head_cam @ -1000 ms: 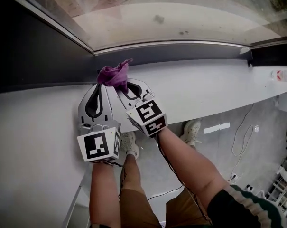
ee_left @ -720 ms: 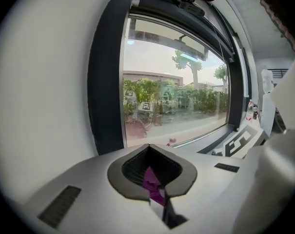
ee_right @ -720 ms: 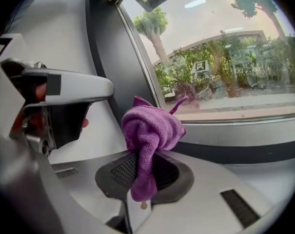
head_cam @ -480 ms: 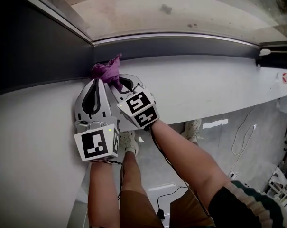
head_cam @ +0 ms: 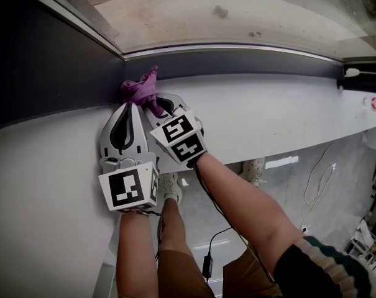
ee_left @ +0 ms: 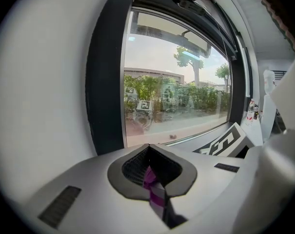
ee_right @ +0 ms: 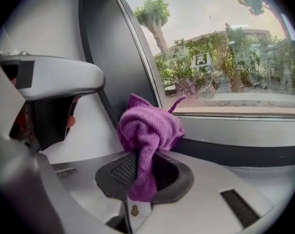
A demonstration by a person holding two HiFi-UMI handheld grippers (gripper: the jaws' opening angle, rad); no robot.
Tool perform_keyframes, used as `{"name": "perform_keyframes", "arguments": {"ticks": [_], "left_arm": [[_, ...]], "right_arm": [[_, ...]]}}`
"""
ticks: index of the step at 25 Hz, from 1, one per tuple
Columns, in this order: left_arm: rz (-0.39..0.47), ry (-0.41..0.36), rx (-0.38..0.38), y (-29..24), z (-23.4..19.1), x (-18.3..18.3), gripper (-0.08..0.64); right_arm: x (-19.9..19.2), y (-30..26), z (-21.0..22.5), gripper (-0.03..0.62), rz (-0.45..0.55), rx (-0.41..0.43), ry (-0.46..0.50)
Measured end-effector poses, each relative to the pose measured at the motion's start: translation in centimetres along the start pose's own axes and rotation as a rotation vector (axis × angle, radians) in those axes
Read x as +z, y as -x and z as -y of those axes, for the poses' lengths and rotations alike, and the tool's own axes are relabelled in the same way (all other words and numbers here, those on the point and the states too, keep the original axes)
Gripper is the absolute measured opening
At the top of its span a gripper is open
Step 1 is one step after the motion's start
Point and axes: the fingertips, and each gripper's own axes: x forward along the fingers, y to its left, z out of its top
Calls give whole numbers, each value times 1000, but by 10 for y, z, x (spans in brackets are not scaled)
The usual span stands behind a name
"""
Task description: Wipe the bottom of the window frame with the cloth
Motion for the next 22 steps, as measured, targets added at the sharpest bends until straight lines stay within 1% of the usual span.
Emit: {"name": "perform_keyframes", "arguments": {"ticks": [4, 8, 12, 15, 22], "left_arm": [[-12, 7, 0, 1, -1, -3, 9], [-34, 7, -6, -1, 1, -8, 9], [-45, 13, -6, -2, 3, -13, 9], [-51, 23, -5, -2, 5, -14, 9], [-56, 12, -14, -2, 20, -11, 9]], "right_arm": [[-3, -1, 4, 67, -35, -8, 10], [-11, -2, 8, 67, -99, -16, 42], [-18, 0, 11, 67, -139, -14, 56], [-21, 5, 19, 67, -158, -18, 67], [-28, 20, 33, 67, -193, -20, 65]]}}
